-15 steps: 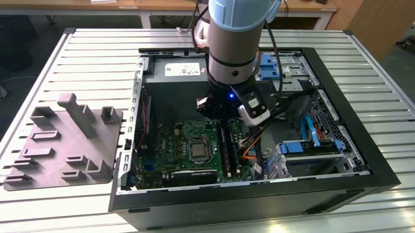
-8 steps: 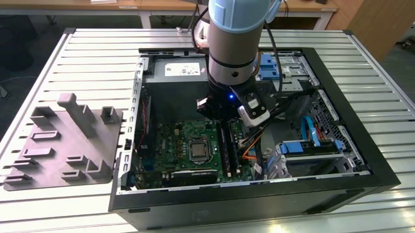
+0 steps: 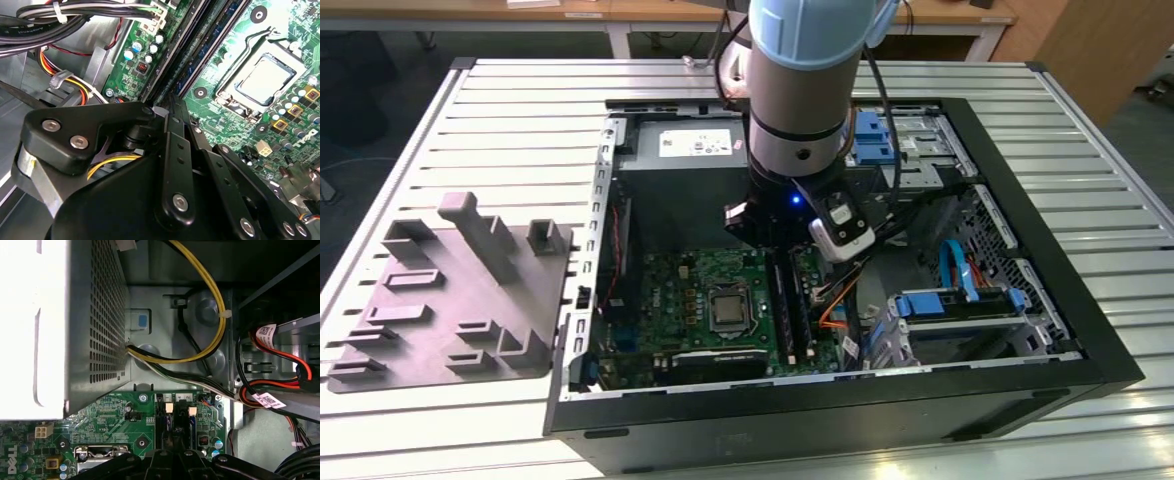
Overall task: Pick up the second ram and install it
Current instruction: 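Press down the second ram until it locks into place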
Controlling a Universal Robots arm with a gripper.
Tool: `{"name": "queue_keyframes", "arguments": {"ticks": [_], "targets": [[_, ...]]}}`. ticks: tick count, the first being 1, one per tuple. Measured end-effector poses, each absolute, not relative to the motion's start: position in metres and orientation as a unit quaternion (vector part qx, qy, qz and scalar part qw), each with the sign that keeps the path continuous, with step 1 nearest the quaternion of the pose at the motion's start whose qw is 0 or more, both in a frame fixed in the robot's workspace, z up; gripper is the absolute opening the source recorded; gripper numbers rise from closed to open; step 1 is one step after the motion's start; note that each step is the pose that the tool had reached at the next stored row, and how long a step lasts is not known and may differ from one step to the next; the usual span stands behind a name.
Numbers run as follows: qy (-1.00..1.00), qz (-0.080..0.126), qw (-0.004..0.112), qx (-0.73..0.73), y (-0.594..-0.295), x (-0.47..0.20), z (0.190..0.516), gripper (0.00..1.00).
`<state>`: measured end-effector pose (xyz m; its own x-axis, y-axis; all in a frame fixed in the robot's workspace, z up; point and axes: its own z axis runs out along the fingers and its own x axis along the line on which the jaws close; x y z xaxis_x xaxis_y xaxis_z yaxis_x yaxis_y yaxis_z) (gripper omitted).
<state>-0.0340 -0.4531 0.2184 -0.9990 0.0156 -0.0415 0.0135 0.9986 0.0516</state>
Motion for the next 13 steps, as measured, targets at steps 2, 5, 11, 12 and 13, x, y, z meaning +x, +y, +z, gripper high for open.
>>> {"name": "queue_keyframes", "arguments": {"ticks": [2, 5, 11, 12, 13], "targets": [[0.999, 0.026, 0.021, 0.007, -0.453, -0.034, 0.218, 0.10], [0.999, 0.026, 0.021, 0.007, -0.453, -0.034, 0.217, 0.10], [0.999, 0.026, 0.021, 0.007, -0.453, -0.034, 0.227, 0.10], [0.999, 0.026, 0.021, 0.007, -0.453, -0.034, 0.230, 0.10], [0.999, 0.026, 0.021, 0.007, -0.453, -0.034, 0.234, 0.10]]}}
